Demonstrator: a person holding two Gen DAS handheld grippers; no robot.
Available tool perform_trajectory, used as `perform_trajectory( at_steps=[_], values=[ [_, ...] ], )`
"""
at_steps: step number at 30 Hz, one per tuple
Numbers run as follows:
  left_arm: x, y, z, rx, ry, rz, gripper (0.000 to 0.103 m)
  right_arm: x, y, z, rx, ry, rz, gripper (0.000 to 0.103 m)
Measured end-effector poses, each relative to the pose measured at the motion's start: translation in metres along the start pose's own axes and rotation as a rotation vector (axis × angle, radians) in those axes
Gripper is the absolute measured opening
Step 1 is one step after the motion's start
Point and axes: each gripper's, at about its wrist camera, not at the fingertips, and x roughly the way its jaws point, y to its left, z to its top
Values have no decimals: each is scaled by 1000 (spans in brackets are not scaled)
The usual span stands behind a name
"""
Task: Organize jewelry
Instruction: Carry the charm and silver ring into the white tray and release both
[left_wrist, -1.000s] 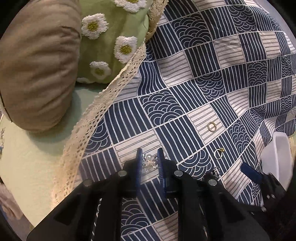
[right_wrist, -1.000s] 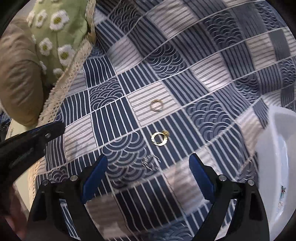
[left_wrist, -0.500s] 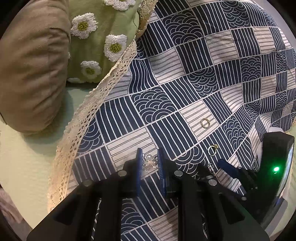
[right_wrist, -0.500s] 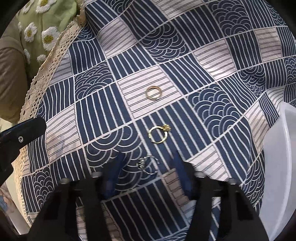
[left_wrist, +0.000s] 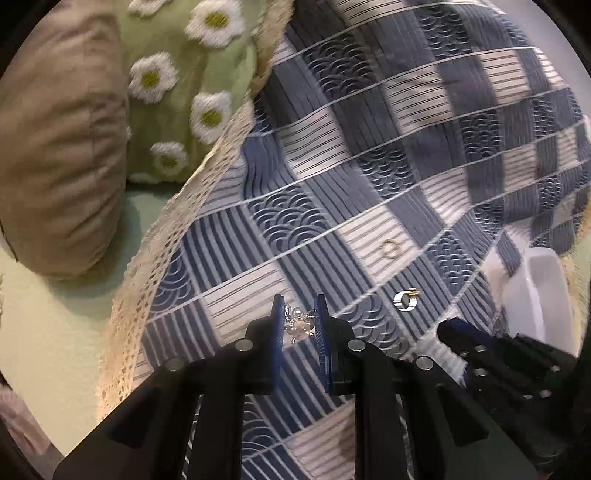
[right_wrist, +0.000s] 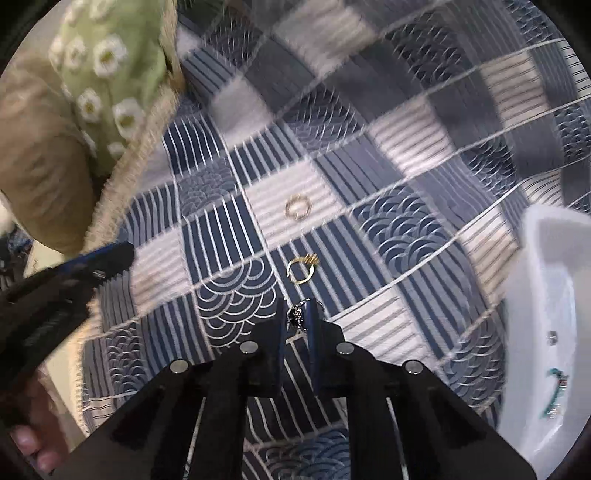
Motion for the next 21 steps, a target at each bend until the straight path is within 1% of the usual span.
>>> perform_trajectory(
  at_steps=[3,5,6,8,10,12,13,14,16,17,19,21],
  values=[
    [-15,-18,-1,30,-24,-53,15,-41,-25,1,14,-61,-4,12],
    [-29,-38,-5,72,-49,-79,15,-68,-39,0,21,-93,-35,12],
    [-33,-48,-6,90,-56,-93,15,-84,-54,-5,31,-107,-58,12],
    [-46,-80,-12,159,-67,-142,15,-113,-87,-11,75,-133,-114,12],
    [-56,-110,-21,218,-75,-181,15,-132,-123,-21,144,-144,-173,12],
    [-63,-144,-30,281,-80,-210,15,-141,-149,-31,199,-146,-206,12],
    [-64,-160,-34,309,-79,-225,15,-142,-163,-36,226,-144,-208,12],
    [-63,-176,-40,338,-74,-242,15,-147,-179,-44,254,-149,-200,12],
    [-58,-213,-47,393,-60,-284,15,-152,-196,-53,280,-154,-197,12],
    [-50,-234,-50,416,-34,-309,15,-156,-206,-59,294,-159,-197,12],
    [-32,-263,-56,443,8,-323,15,-160,-221,-67,325,-169,-194,12],
    [-13,-288,-61,473,40,-299,15,-160,-234,-74,357,-174,-193,12]
  ],
)
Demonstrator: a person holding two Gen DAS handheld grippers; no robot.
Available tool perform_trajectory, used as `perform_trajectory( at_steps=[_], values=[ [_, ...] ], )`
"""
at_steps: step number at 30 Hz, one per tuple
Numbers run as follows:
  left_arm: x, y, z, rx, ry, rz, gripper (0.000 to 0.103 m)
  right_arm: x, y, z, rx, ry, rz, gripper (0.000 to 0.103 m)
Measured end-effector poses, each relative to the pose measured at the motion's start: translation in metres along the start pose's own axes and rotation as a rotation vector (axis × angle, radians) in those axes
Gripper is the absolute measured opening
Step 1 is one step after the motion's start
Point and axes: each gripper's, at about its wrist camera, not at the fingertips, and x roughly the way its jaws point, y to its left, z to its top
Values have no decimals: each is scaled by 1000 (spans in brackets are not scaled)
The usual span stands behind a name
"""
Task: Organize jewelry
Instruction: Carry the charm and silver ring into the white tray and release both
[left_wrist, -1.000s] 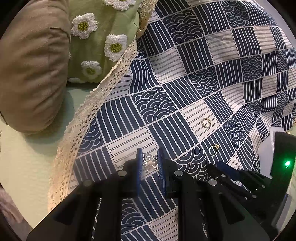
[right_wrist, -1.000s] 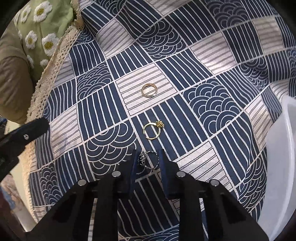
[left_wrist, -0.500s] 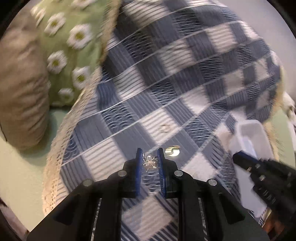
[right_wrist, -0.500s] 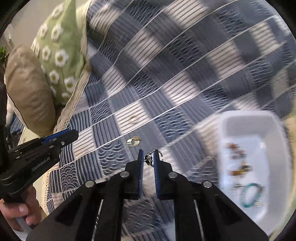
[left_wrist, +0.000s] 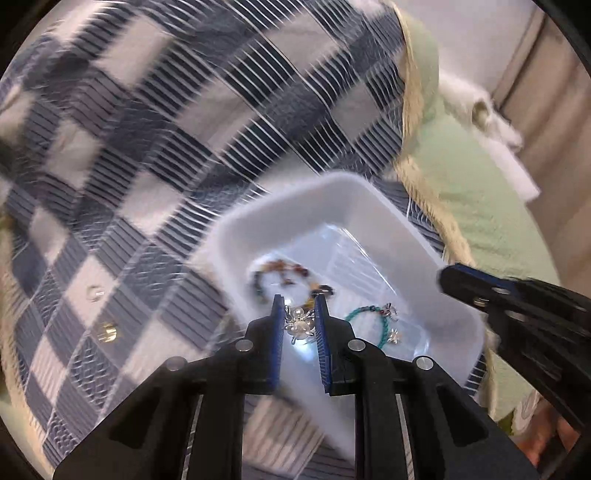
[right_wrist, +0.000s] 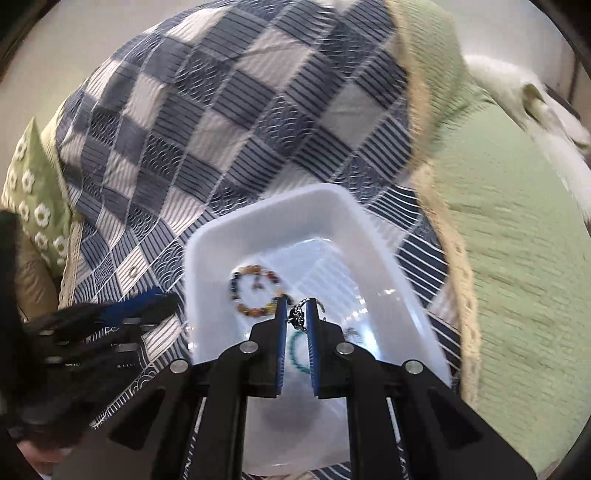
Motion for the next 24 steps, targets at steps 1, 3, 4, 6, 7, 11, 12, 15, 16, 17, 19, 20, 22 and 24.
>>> perform_trajectory(
  at_steps=[1,3,4,6,7,11,12,15,16,17,19,20,22,24],
  values=[
    [12,-9,2,13,15,13,15,-1,-4,-1,10,1,3,11],
    [29,-22,4,32,41,20,15,0,-20,-1,38,7,20,11],
    [39,-27,5,41,57,21,15,2,-22,0,44,11,28,11],
    [52,-32,4,48,76,31,15,7,-29,-1,56,24,36,11],
    [58,-33,2,54,85,40,15,8,-32,-1,62,27,36,11],
    [75,-34,-1,47,126,42,15,14,-36,-3,73,44,48,11],
    [77,-35,-2,47,129,41,15,15,-35,-3,74,45,52,11],
    [80,-37,-5,57,139,54,16,12,-33,-3,71,39,68,11],
    [81,-36,-6,58,144,57,16,11,-33,-3,72,35,72,11],
    [83,-37,-8,56,147,59,16,11,-33,-2,74,34,72,11],
    [82,-34,-9,52,145,69,16,11,-33,-2,74,37,71,11],
    [83,-35,-6,53,140,76,16,12,-34,-2,78,38,71,11],
    [80,-35,-5,62,127,82,19,13,-35,-2,79,41,72,11],
    [71,-34,-4,64,115,94,32,14,-35,-2,82,43,71,11]
  ],
)
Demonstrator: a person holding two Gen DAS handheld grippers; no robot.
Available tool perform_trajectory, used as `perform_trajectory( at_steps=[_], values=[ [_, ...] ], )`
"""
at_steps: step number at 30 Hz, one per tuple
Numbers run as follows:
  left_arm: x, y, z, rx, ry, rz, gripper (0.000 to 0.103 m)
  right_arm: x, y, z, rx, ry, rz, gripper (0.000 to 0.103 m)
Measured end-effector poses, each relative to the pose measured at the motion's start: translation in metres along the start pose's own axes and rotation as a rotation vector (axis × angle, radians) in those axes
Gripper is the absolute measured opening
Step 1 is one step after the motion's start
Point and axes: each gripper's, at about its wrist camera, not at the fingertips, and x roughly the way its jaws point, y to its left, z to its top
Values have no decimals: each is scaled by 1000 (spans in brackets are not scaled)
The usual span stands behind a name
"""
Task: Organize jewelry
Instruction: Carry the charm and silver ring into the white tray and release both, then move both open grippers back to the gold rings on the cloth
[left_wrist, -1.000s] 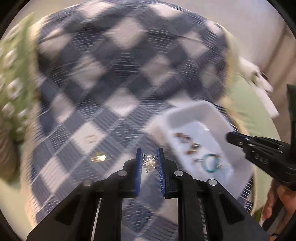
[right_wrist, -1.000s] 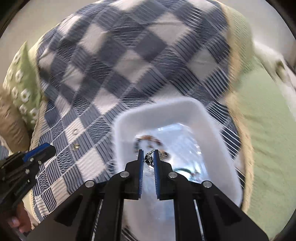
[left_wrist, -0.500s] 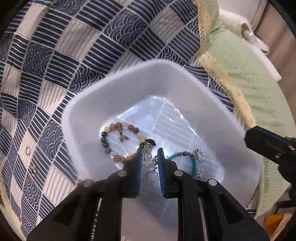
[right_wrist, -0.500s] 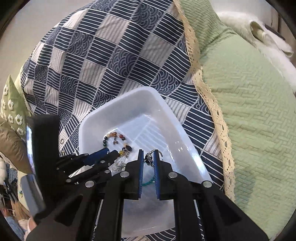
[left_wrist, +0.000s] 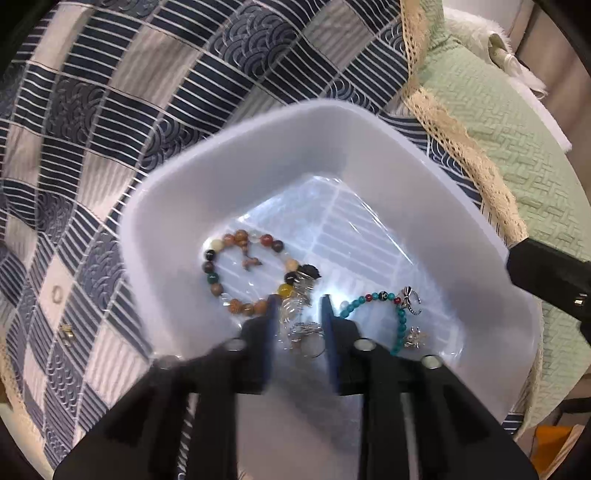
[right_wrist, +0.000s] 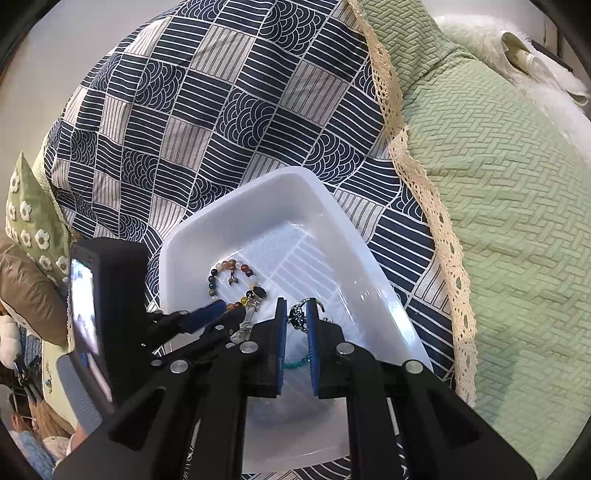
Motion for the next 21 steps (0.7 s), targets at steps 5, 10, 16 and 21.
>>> perform_trajectory(
  at_steps=[5,10,16,21],
  values=[
    [-61,29,-6,-20,-132,-2,58,17,7,3,-12,33,-2,12],
    [-101,87,-31,-77,-192,43,66,53,23,2,-49,113,-28,12],
    [-107,144,-52,-123,-172,107,69,86,37,-2,-78,167,-86,12],
    [-102,169,-54,-185,-167,123,69,108,41,-4,-89,206,-138,12]
  ],
)
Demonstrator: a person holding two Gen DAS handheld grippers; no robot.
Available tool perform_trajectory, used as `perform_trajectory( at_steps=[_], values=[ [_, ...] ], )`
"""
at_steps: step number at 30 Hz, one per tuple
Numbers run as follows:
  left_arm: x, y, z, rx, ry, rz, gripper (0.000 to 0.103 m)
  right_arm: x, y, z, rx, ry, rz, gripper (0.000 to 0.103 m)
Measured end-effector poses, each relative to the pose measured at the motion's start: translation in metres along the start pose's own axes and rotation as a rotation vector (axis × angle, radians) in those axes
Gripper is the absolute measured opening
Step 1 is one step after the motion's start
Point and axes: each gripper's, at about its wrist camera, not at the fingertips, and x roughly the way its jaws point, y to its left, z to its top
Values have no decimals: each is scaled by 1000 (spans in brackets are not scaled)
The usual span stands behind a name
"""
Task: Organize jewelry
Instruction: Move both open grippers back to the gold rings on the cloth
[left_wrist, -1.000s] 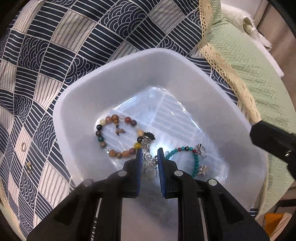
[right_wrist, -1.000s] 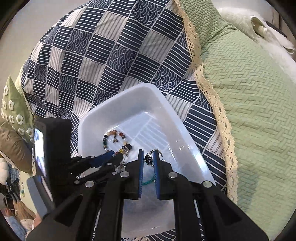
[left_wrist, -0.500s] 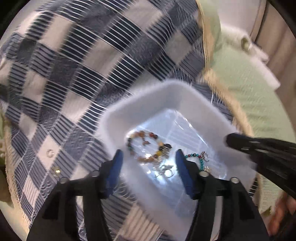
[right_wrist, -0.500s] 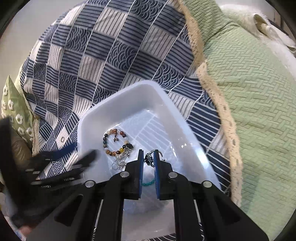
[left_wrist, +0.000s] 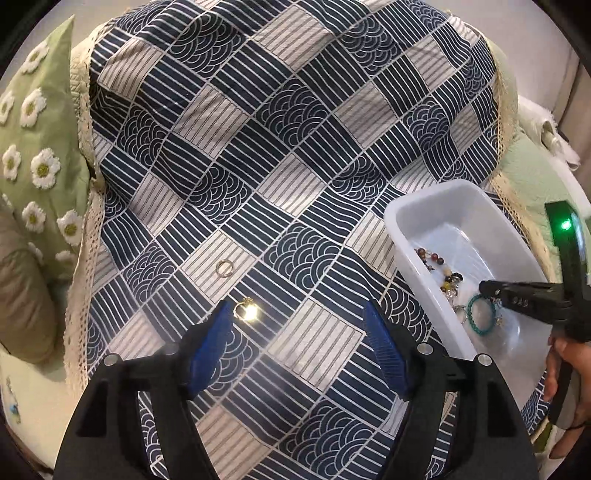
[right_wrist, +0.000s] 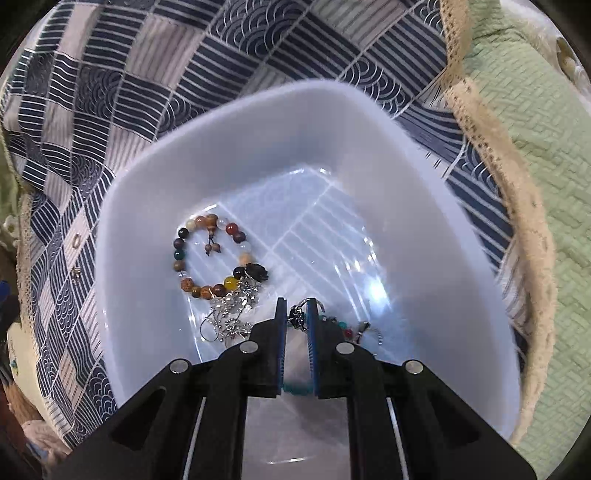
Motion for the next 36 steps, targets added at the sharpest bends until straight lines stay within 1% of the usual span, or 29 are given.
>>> perform_trajectory(
  at_steps=[5,9,10,11,13,15,16,17,19,20,22,23,25,27,28,29,30,31,34,36],
  values=[
    [4,7,-1,-14,15,-5,69,2,3,-1,-12,-2,-33,12],
    [5,9,-1,-17,16,-13,69,-1,-1,0,1,-8,-36,14],
    [5,10,-1,-22,14,-15,69,-3,-1,1,7,-12,-43,21],
    [4,12,0,-32,6,-17,69,-6,-2,1,11,-20,-50,32],
    [1,21,3,-53,-10,-15,69,-24,-1,0,8,-66,-61,42],
    [-4,37,7,-89,-35,0,69,-45,4,-1,5,-126,-44,47],
    [-6,46,8,-107,-47,12,69,-63,12,-1,3,-185,-27,60],
    [-7,58,9,-128,-63,39,69,-73,17,-2,-1,-222,-19,74],
    [-7,77,9,-157,-82,98,70,-94,34,-3,-12,-301,-1,85],
    [-4,88,9,-175,-85,120,70,-102,45,-3,-14,-331,17,86],
    [4,105,10,-206,-76,123,70,-107,64,-1,-3,-364,42,87],
    [11,114,12,-231,-70,117,70,-106,76,-2,-5,-366,70,87],
    [27,121,18,-248,-60,100,70,-98,95,1,-16,-347,90,88],
    [47,121,24,-247,-37,54,70,-88,113,1,-38,-323,90,88],
    [61,120,28,-240,-14,17,70,-82,124,1,-61,-306,89,88],
    [72,118,29,-235,16,-10,70,-79,129,1,-76,-298,88,88],
    [88,115,30,-226,65,-38,68,-74,137,2,-95,-290,86,88],
    [98,111,29,-217,88,-42,68,-69,143,2,-106,-282,79,88],
    [122,103,32,-164,136,-2,67,-62,154,-4,-120,-268,69,88],
    [130,103,33,-171,151,-8,67,-58,160,-3,-125,-260,60,88]
  ],
)
